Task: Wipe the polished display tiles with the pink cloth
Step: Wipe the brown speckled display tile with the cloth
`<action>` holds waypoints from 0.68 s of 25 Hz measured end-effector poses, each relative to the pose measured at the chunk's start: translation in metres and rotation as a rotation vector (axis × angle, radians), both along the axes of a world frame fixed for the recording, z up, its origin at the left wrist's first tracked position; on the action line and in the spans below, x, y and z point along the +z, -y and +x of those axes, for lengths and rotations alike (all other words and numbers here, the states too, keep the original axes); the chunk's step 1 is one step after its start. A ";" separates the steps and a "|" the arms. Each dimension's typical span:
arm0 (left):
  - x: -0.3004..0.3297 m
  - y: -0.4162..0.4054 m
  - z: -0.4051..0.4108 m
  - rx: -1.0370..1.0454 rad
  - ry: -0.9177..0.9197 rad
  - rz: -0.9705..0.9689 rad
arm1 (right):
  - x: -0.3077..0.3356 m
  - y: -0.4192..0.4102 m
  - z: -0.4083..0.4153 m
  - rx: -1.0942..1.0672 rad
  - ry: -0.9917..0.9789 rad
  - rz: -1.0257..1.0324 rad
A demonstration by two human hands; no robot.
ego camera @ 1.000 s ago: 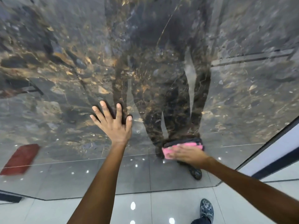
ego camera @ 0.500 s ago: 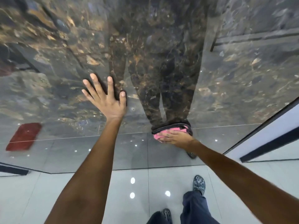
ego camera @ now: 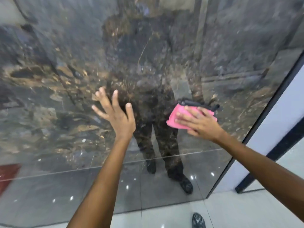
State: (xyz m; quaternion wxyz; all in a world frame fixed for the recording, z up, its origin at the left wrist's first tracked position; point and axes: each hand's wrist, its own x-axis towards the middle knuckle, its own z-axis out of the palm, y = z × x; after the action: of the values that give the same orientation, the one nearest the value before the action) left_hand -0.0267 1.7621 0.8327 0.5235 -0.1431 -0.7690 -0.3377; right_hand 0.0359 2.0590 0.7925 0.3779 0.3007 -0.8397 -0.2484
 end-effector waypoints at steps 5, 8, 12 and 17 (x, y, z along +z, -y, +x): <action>0.157 -0.043 -0.012 0.006 -0.217 -0.095 | 0.211 -0.010 -0.013 -0.119 -0.518 -1.139; 0.176 -0.054 -0.019 0.196 -0.162 -0.144 | 0.183 0.021 -0.015 -0.086 -0.425 -1.015; 0.170 -0.052 -0.029 0.196 -0.180 -0.182 | 0.133 -0.001 -0.003 -0.035 -0.158 0.071; 0.176 -0.056 -0.022 0.195 -0.160 -0.167 | 0.297 -0.028 0.008 -0.207 -0.479 -1.313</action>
State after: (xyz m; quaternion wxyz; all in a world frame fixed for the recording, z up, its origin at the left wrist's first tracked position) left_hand -0.0488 1.8183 1.0084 0.5997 -0.1374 -0.7605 -0.2077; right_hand 0.0440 2.0868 1.0891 0.6299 -0.1337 -0.7341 0.2155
